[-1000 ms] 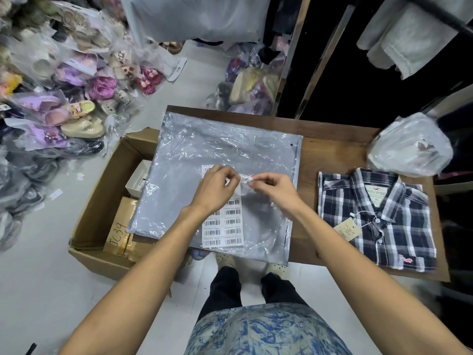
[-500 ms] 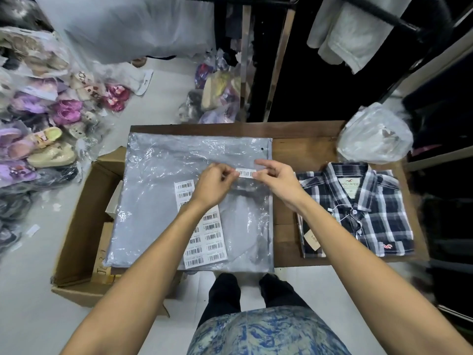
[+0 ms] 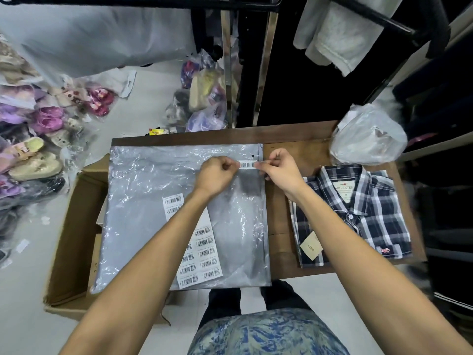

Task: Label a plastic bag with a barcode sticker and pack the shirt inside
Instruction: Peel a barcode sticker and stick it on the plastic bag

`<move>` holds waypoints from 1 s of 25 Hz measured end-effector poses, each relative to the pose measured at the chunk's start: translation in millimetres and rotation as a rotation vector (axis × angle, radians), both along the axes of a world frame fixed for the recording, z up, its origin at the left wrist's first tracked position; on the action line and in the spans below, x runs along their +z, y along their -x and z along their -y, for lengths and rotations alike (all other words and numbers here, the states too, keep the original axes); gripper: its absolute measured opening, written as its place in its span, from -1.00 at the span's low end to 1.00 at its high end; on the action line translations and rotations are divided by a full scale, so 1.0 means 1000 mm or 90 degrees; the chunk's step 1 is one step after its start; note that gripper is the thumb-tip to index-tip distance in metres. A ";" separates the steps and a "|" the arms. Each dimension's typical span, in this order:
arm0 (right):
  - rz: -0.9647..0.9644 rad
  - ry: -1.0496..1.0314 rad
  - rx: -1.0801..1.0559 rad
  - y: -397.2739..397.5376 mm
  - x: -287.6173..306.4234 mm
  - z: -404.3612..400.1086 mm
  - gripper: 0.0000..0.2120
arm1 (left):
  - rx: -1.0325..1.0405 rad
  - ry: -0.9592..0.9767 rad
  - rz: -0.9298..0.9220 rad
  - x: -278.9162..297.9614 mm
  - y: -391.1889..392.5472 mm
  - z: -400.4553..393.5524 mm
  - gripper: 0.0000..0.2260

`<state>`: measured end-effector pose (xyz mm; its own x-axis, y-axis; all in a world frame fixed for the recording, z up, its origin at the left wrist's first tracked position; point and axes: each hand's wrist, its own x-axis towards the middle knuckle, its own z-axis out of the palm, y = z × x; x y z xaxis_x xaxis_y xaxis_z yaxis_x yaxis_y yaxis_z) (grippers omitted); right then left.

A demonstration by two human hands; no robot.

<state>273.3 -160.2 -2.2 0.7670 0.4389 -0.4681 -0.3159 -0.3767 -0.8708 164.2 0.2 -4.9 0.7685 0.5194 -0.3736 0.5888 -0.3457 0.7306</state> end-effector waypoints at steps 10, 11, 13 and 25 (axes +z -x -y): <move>0.012 0.085 0.019 -0.032 -0.022 -0.024 -0.62 | -0.027 -0.105 -0.115 -0.015 -0.041 -0.016 -0.83; 0.028 0.100 0.030 -0.034 -0.024 -0.026 -0.62 | -0.033 -0.118 -0.120 -0.016 -0.043 -0.016 -0.82; 0.059 0.122 0.048 -0.037 -0.027 -0.029 -0.61 | -0.038 -0.127 -0.123 -0.018 -0.046 -0.017 -0.82; 0.107 0.163 0.101 -0.042 -0.031 -0.035 -0.69 | -0.055 -0.119 -0.113 -0.030 -0.049 -0.022 -0.82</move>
